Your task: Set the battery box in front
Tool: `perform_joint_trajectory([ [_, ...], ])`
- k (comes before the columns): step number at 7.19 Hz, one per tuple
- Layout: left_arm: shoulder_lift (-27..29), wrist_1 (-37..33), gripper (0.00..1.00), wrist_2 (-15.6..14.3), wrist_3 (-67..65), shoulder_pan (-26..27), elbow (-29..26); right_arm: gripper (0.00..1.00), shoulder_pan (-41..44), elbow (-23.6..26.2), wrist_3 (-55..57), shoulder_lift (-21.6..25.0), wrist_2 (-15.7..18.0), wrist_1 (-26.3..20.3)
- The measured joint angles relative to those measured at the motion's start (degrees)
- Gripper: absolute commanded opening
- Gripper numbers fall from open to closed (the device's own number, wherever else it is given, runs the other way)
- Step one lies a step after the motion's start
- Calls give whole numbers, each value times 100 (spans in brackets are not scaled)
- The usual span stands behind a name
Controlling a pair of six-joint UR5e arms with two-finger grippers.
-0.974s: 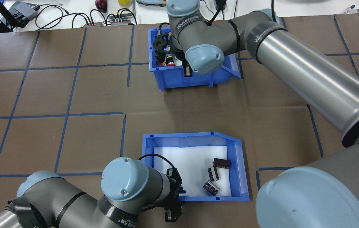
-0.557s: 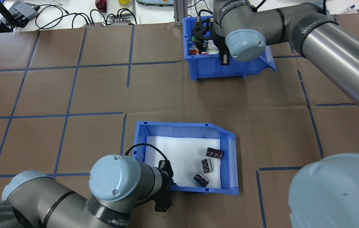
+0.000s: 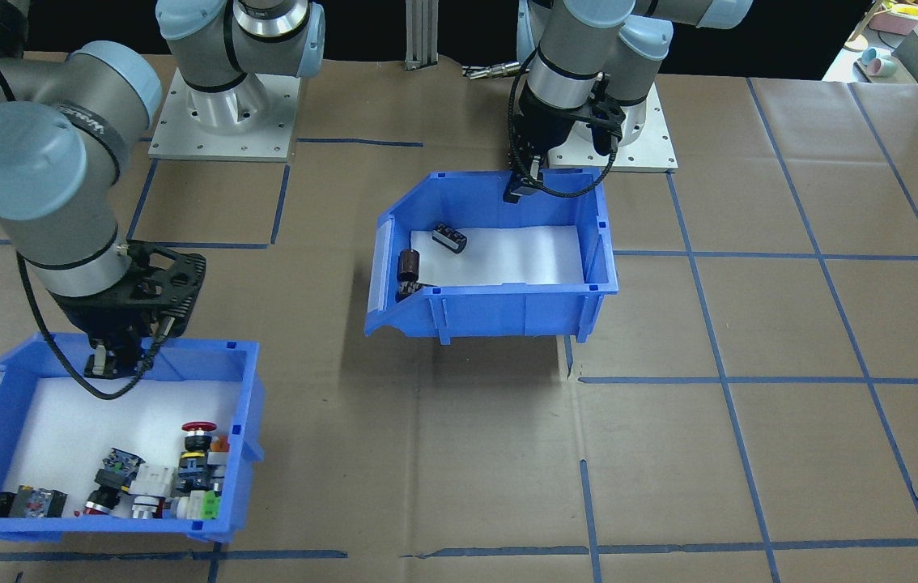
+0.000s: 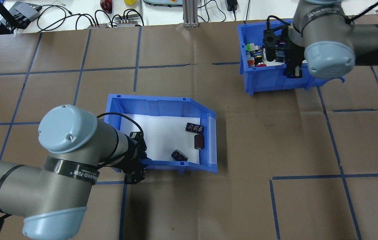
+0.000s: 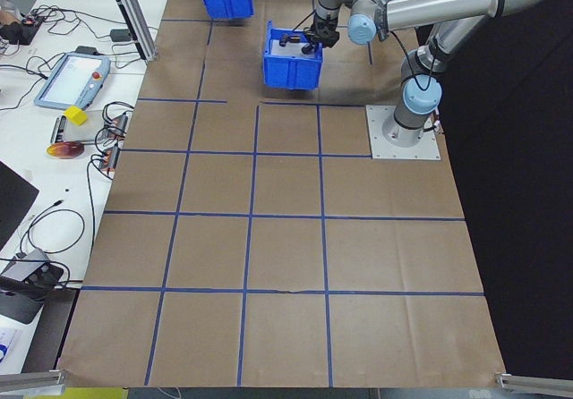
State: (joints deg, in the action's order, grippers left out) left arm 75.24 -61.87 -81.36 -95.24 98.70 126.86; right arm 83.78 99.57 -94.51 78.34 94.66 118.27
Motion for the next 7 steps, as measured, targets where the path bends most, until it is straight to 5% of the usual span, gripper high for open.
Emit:
perform_joint_trajectory([
  [3,1086,83,0,28,389,-386,-980,6,-755,1026,-963,983,-88,56],
  [7,3185,270,0,106,55,-92,-3037,6,-1174,2047,-1685,1791,-517,5],
])
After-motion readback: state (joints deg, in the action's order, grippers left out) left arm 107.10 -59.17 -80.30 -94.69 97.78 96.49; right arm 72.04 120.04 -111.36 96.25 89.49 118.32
